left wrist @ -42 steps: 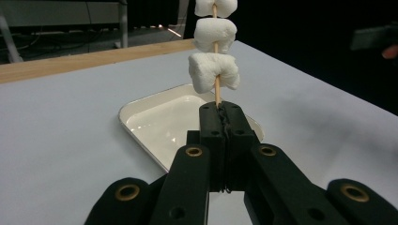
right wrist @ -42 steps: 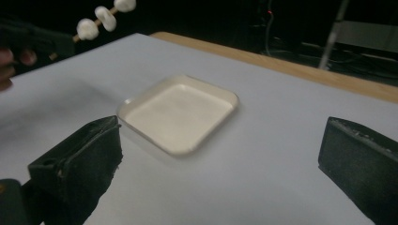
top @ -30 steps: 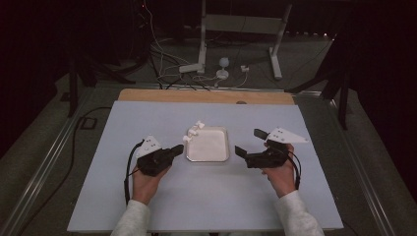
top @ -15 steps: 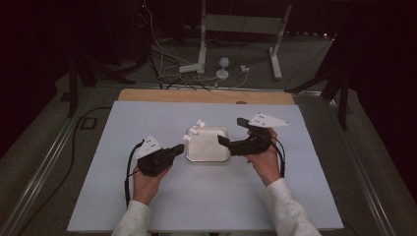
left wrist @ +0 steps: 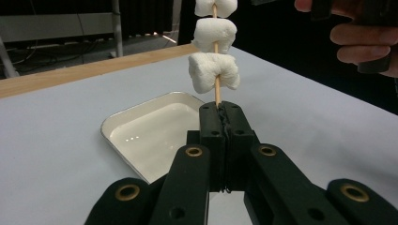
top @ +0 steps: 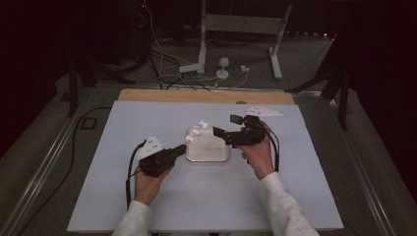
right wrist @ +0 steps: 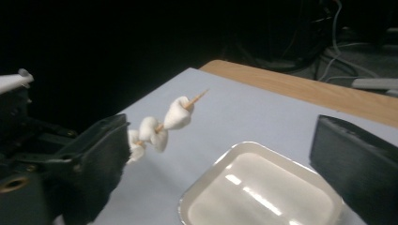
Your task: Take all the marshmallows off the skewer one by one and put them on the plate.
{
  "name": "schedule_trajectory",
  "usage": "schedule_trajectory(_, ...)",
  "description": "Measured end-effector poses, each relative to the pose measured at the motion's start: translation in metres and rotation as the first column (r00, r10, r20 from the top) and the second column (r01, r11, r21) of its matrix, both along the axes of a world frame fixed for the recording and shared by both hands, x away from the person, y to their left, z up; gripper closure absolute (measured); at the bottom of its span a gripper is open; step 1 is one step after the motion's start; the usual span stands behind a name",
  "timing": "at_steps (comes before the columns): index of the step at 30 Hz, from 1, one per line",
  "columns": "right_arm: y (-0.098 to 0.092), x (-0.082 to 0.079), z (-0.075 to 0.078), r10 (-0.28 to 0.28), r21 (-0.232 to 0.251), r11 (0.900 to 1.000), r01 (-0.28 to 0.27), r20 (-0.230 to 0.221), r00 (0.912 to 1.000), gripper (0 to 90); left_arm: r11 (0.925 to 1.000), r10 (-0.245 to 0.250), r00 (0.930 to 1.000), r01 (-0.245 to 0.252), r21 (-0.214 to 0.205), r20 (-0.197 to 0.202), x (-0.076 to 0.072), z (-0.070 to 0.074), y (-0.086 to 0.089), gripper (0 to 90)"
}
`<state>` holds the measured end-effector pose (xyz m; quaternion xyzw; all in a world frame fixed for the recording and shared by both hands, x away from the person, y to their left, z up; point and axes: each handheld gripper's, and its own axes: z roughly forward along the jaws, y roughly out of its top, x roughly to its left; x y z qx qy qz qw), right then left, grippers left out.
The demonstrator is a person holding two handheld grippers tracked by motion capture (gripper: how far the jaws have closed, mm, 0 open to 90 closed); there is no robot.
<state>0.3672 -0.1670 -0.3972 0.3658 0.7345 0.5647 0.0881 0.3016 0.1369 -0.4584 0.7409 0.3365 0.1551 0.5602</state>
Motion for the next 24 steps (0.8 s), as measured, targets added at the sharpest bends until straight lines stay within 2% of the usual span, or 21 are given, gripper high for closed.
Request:
schedule_trajectory(4,0.003,0.003,0.0,0.032,0.039,0.9988,-0.03,-0.038,0.9988,17.5,1.0,-0.008,1.0,0.008,-0.001,0.003,-0.001,0.001,-0.001,90.0)
schedule_trajectory(8,0.008,0.005,-0.001,0.067,0.071,0.9956,-0.062,-0.074,0.995,33.9,0.9998,-0.019,0.9998,0.019,0.002,0.008,-0.002,0.001,-0.004,90.0)
schedule_trajectory(12,0.014,0.008,-0.004,0.084,0.09,0.9932,-0.073,-0.12,0.9892,49.2,0.9995,-0.031,0.9994,0.031,0.007,0.014,-0.002,0.001,-0.007,90.0)
schedule_trajectory(14,0.016,0.011,-0.006,0.114,0.121,0.988,-0.096,-0.156,0.9811,58.4,0.9994,-0.034,0.9993,0.034,0.003,0.018,-0.003,0.001,-0.007,90.0)
schedule_trajectory(18,0.021,0.014,-0.011,0.138,0.151,0.9825,-0.108,-0.2,0.9701,61.9,0.999,-0.043,0.9988,0.043,-0.003,0.024,-0.004,0.0,-0.009,90.0)
schedule_trajectory(20,0.024,0.015,-0.012,0.147,0.152,0.9816,-0.116,-0.215,0.9655,65.9,0.999,-0.045,0.9986,0.045,0.0,0.026,-0.004,0.0,-0.01,90.0)
schedule_trajectory(22,0.025,0.015,-0.013,0.14,0.148,0.9831,-0.108,-0.228,0.9636,72.2,0.9989,-0.046,0.9986,0.046,-0.001,0.026,-0.004,0.0,-0.009,90.0)
schedule_trajectory(24,0.025,0.017,-0.014,0.142,0.162,0.9814,-0.103,-0.252,0.9572,73.2,0.9989,-0.047,0.9986,0.047,0.001,0.025,-0.004,-0.001,-0.009,90.0)
